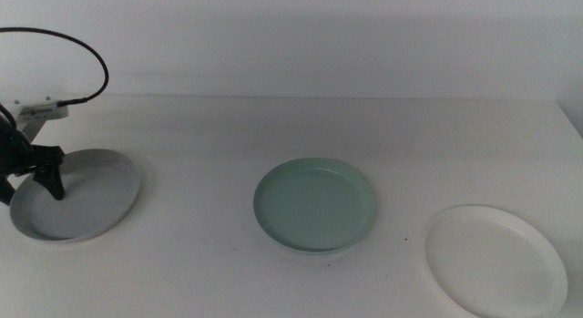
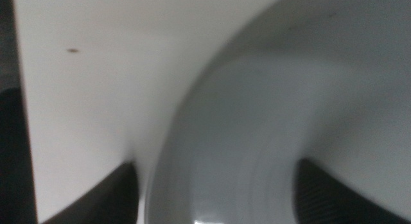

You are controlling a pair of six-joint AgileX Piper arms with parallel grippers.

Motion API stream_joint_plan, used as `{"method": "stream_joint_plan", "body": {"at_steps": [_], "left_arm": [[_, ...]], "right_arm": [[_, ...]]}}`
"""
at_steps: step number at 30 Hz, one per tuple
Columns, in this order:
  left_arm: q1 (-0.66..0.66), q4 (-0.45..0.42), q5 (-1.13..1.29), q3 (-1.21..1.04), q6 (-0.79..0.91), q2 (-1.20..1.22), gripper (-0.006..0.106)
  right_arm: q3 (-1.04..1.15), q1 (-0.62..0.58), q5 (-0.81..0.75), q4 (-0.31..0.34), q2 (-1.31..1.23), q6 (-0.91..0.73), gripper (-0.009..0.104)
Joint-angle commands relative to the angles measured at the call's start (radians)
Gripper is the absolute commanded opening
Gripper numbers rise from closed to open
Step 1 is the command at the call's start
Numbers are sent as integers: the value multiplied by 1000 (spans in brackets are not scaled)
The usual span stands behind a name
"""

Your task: Stack the three bowls on top of each other.

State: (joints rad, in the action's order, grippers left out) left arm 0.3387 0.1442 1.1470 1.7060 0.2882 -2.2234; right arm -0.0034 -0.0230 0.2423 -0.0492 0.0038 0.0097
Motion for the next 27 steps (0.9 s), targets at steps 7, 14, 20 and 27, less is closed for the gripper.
{"method": "stream_joint_plan", "body": {"at_steps": [7, 14, 20, 27], "left_arm": [[17, 36, 44, 1, -48, -2, 12], [-77, 74, 68, 10, -112, 196, -2], [-334, 70, 74, 160, -231, 253, -2], [-618, 62, 74, 211, -334, 193, -2]], "right_arm": [[3, 4, -10, 5, -4, -3, 92], [3, 4, -10, 5, -4, -3, 92], [3, 4, -10, 5, -4, -3, 92], [3, 4, -10, 5, -4, -3, 92]]}}
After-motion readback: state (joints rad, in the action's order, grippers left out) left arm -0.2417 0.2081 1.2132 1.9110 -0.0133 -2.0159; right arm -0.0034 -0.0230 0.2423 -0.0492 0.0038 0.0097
